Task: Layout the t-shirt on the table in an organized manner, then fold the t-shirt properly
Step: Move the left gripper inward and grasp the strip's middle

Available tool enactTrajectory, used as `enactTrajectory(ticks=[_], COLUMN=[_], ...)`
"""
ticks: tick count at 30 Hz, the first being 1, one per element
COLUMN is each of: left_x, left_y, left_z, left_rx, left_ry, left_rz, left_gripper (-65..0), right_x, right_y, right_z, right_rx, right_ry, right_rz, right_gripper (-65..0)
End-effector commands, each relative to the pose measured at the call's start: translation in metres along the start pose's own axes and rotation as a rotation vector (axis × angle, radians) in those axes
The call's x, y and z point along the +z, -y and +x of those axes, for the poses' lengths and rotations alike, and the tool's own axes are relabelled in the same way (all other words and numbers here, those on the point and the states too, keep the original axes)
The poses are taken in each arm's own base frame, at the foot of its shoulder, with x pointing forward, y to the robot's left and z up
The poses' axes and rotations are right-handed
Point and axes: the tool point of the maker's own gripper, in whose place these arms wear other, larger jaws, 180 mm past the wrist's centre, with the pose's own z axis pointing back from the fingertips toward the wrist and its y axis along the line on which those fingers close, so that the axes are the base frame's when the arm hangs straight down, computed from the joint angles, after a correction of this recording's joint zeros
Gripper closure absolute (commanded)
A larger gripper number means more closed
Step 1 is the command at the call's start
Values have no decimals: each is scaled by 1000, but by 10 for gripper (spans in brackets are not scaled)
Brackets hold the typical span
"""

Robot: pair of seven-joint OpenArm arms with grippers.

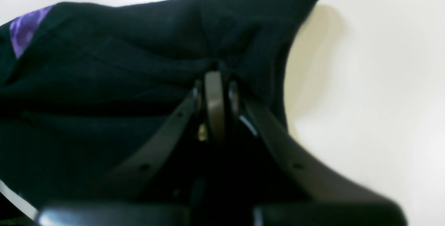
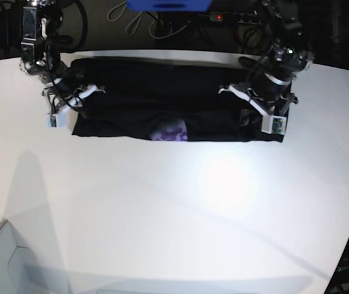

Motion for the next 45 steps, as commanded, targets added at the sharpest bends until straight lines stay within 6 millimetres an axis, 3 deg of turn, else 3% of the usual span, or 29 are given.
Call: enactTrajectory(ticks=[1, 6, 14, 20, 24, 32, 41, 43, 45], left_x=[-1, -12, -24, -26, -27, -28, -27, -28, -28], left_y=[15, 44, 26, 41, 43, 48, 48, 49, 51], left_z=[14, 19, 9, 7, 9, 11, 9, 9, 9], left_rx=[-4, -17, 30, 1, 5, 19, 12, 14, 24], left_ry=[51, 54, 13, 0, 6, 12, 9, 10, 5], left_rz=[-43, -117, -43, -83, -86, -94, -99, -101, -112], left_gripper=[0, 0, 0, -9, -55, -58, -60, -108, -223], right_x=[2, 0, -1, -1, -4, -5, -1, 1, 2], right_y=[4, -5, -8, -8, -19, -24, -25, -28, -29], right_z=[-9, -14, -15, -14, -17, -20, -6, 0, 3], right_rx=[12, 22, 25, 27, 41, 47, 66, 77, 83], right_ry=[-45, -59, -62, -60, -71, -80, -46, -30, -21], right_rz=[-14, 9, 15, 17, 43, 56, 56, 61, 64], right_gripper=[0, 0, 0, 0, 0, 0, 0, 0, 0])
